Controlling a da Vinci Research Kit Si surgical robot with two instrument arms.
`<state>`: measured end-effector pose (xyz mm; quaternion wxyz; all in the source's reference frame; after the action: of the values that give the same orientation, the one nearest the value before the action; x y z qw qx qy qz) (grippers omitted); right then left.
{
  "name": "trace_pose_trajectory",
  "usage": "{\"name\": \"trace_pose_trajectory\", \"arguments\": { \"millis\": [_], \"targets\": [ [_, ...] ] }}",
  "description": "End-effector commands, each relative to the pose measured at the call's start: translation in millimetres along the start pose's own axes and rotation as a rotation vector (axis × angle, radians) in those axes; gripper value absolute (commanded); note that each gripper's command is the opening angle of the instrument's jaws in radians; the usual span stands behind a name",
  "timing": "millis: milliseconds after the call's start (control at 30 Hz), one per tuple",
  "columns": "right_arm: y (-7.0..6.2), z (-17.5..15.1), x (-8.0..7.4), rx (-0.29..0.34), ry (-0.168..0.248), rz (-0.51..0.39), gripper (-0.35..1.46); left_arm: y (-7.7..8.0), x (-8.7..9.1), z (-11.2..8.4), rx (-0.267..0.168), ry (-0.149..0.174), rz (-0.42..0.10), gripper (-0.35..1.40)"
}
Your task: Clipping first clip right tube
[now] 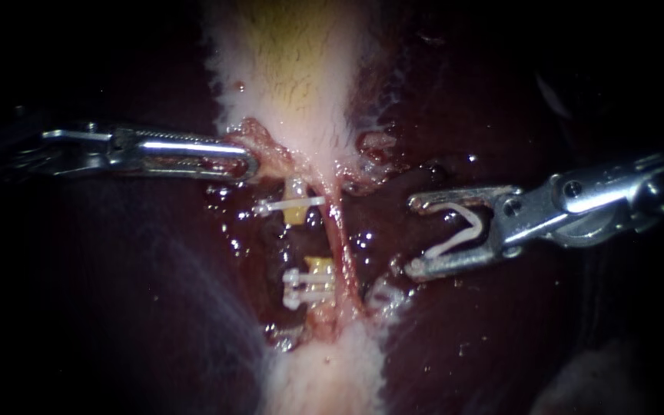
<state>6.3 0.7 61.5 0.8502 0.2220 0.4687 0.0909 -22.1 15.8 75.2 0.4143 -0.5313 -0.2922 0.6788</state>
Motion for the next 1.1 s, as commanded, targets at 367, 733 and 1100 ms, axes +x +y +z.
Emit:
{"name": "trace_pose_trajectory", "arguments": {
  "millis": [367, 733, 1100],
  "targets": [
    [-0.1, 0.0, 0.0, 0.001, 0.000, 0.000, 0.49, 2.6, 2.2, -3.6, -0.013, -0.005, -0.014, -0.35],
    [-0.2, 0.4, 0.2, 0.023, 0.000, 0.000, 0.49, 6.6, 5.5, -7.9, -0.006, 0.029, -0.004, -0.35],
    [-0.7, 4.6, 0.3, 0.040, -0.002, 0.027, 0.49, 6.0, 4.9, -7.5, -0.005, 0.029, 0.000, -0.35]
  ]
}}
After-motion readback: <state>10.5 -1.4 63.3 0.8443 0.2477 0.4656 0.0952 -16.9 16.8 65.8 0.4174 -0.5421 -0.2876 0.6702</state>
